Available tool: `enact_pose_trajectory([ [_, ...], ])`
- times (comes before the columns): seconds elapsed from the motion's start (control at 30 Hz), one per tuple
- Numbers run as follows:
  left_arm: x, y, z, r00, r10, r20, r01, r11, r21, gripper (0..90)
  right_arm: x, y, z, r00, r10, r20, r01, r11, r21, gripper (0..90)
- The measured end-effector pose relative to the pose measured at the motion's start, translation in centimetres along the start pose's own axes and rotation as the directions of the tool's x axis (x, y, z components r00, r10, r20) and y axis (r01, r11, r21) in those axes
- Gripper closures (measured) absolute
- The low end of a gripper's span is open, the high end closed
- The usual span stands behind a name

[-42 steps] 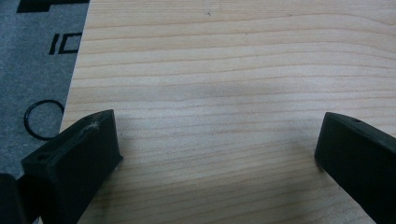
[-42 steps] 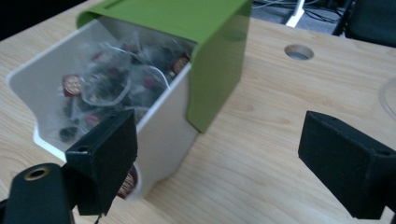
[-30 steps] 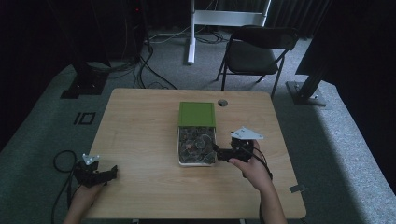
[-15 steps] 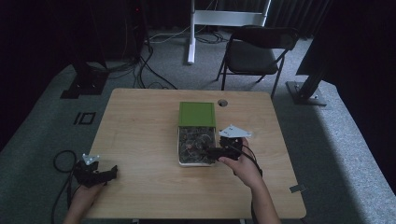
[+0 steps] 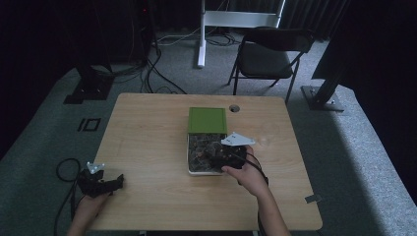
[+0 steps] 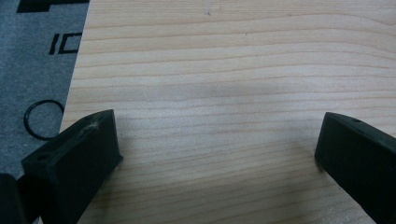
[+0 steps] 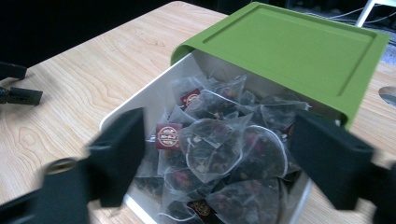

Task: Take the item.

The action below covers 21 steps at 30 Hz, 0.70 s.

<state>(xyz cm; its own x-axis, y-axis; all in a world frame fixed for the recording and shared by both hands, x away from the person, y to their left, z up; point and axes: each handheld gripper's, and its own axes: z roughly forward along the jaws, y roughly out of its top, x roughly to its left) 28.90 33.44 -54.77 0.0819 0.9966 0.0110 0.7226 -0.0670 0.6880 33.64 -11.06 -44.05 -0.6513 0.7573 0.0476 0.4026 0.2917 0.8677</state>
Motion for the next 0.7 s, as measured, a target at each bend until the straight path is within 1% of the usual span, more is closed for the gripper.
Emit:
enact_pose_trajectory([
  [0.13,0.0,0.0,0.0,1.0000,0.000,0.000,0.000,1.0000,0.000,0.3,0.3,-0.3,0.6,0.9998,-0.009,0.017,0.008,1.000,0.019,33.3],
  [0.2,0.0,0.0,0.0,1.0000,0.001,0.000,-0.001,1.0000,0.000,0.3,0.5,-0.4,0.9,0.9999,0.002,0.017,-0.002,1.000,0.030,35.1],
  [0.3,0.0,0.0,0.0,1.0000,0.001,0.000,-0.001,1.0000,0.001,0.3,0.8,-0.7,1.5,0.9995,-0.006,0.032,0.004,0.999,0.052,38.3],
  [0.37,0.0,0.0,0.0,1.0000,0.001,0.001,-0.001,1.0000,0.000,0.3,0.8,-0.8,1.7,0.9992,-0.008,0.039,0.006,0.998,0.058,41.0],
  [0.43,0.0,0.0,0.0,1.0000,0.001,0.002,-0.001,1.0000,0.000,0.3,0.9,-0.9,1.9,0.9995,0.006,0.031,-0.008,0.998,0.061,41.6],
  [0.5,0.0,0.0,0.0,1.0000,0.001,0.002,-0.001,1.0000,0.000,0.3,1.1,-1.0,2.1,0.9993,0.001,0.039,-0.004,0.998,0.065,43.4],
  [0.7,0.0,0.0,0.0,1.0000,0.001,0.002,-0.001,1.0000,-0.001,0.3,1.1,-1.2,2.6,0.9982,0.008,0.060,-0.013,0.997,0.077,48.3],
])
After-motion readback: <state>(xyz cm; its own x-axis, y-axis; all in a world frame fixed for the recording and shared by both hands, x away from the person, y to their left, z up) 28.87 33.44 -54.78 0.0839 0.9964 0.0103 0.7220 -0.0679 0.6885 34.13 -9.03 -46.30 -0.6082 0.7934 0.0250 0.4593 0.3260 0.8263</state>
